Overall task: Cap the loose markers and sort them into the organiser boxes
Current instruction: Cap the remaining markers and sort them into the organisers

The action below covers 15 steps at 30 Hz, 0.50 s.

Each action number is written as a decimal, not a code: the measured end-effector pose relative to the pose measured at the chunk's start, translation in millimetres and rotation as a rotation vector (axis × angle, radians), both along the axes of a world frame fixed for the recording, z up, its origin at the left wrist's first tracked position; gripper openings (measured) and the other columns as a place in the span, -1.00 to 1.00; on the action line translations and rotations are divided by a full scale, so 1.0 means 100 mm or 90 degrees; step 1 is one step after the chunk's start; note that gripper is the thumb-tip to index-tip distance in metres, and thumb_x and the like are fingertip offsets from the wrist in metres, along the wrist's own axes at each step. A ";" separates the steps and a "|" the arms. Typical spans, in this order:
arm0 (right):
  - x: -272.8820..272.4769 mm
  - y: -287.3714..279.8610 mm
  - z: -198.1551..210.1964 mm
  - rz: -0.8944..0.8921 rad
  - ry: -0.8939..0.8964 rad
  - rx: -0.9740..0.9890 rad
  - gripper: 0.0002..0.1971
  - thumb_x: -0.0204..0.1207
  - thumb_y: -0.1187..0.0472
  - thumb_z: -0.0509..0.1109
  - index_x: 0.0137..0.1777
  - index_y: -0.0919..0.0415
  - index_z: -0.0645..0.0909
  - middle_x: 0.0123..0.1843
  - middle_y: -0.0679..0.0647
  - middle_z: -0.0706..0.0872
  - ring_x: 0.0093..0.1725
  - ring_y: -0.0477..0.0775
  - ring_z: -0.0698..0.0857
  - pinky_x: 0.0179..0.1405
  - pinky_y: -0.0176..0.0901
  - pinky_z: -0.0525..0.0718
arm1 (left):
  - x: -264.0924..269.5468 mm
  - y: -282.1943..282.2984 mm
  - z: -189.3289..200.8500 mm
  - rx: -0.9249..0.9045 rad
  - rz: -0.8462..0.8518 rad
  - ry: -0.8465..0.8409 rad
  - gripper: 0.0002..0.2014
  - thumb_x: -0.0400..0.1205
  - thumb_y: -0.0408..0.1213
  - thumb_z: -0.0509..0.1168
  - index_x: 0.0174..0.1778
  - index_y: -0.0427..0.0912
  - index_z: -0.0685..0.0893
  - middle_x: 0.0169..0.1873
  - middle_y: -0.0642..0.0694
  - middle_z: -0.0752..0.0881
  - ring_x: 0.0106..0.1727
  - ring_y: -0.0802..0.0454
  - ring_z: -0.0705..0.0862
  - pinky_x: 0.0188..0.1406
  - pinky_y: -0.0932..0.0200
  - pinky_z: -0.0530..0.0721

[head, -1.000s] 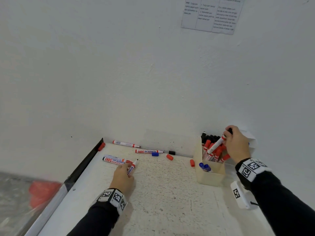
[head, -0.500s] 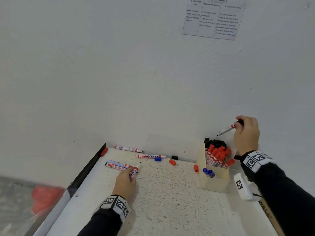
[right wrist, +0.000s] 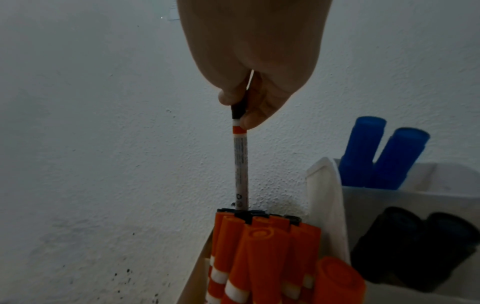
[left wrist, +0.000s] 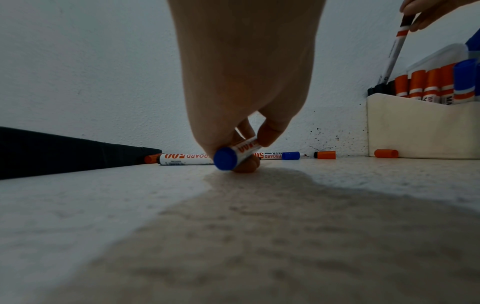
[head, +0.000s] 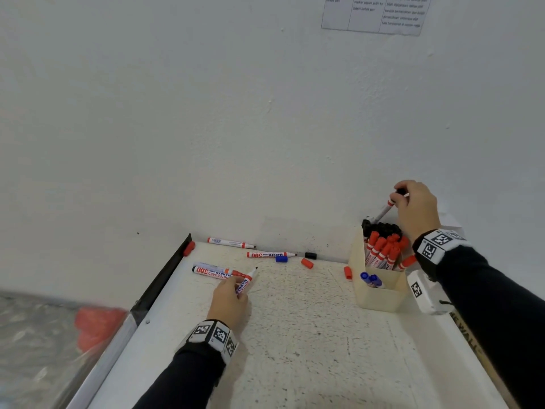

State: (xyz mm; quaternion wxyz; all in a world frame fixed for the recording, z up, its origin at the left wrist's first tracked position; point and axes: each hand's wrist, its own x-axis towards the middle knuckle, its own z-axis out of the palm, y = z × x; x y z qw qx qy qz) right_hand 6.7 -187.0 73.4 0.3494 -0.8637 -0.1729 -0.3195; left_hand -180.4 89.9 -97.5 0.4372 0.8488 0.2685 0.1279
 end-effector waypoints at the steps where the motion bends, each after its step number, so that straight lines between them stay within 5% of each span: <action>1: 0.02 -0.01 0.00 -0.008 -0.013 0.010 -0.82 0.56 0.41 0.26 0.10 0.45 0.59 0.10 0.39 0.60 0.06 0.30 0.61 0.05 -0.18 0.46 | 0.00 0.00 0.00 0.002 -0.003 -0.001 -0.67 0.61 -0.40 0.25 0.32 -0.20 0.55 0.21 -0.14 0.60 0.08 0.08 0.52 0.13 0.24 0.51; 6: 0.06 -0.01 0.03 0.015 -0.043 0.044 -0.80 0.58 0.45 0.20 0.14 0.48 0.57 0.12 0.42 0.57 0.01 0.29 0.65 -0.04 -0.42 0.45 | 0.02 0.02 -0.02 0.005 -0.008 0.010 -0.66 0.61 -0.39 0.26 0.32 -0.19 0.54 0.21 -0.14 0.61 0.07 0.09 0.51 0.09 0.26 0.49; 9: 0.10 0.00 0.03 0.062 -0.008 0.090 -0.79 0.61 0.40 0.20 0.19 0.40 0.55 0.14 0.39 0.57 -0.04 0.33 0.72 -0.13 -0.44 0.64 | 0.02 0.03 -0.02 0.008 -0.010 0.017 -0.65 0.61 -0.39 0.26 0.33 -0.19 0.54 0.22 -0.15 0.61 0.08 0.07 0.53 0.09 0.27 0.50; 10: 0.10 -0.01 0.04 0.076 0.023 0.089 -0.78 0.61 0.37 0.22 0.22 0.34 0.53 0.15 0.37 0.59 -0.02 0.32 0.73 -0.09 -0.41 0.67 | 0.02 0.03 -0.02 0.014 -0.015 0.021 -0.65 0.61 -0.39 0.26 0.33 -0.20 0.54 0.22 -0.15 0.61 0.10 0.06 0.54 0.09 0.27 0.50; 13: 0.08 0.00 0.05 0.115 0.133 0.034 -0.70 0.60 0.31 0.27 0.30 0.12 0.40 0.15 0.30 0.63 0.03 0.30 0.71 0.12 0.13 0.70 | 0.02 0.03 -0.01 0.024 -0.020 0.026 -0.64 0.61 -0.38 0.26 0.35 -0.20 0.53 0.24 -0.16 0.61 0.12 0.05 0.55 0.09 0.28 0.50; 15: 0.05 0.01 0.03 0.093 0.114 0.034 -0.71 0.61 0.33 0.23 0.29 0.12 0.37 0.08 0.27 0.61 0.02 0.31 0.70 0.09 0.22 0.70 | 0.02 0.03 -0.01 0.023 -0.015 0.024 -0.64 0.61 -0.38 0.26 0.34 -0.21 0.53 0.24 -0.16 0.61 0.08 0.08 0.52 0.09 0.28 0.49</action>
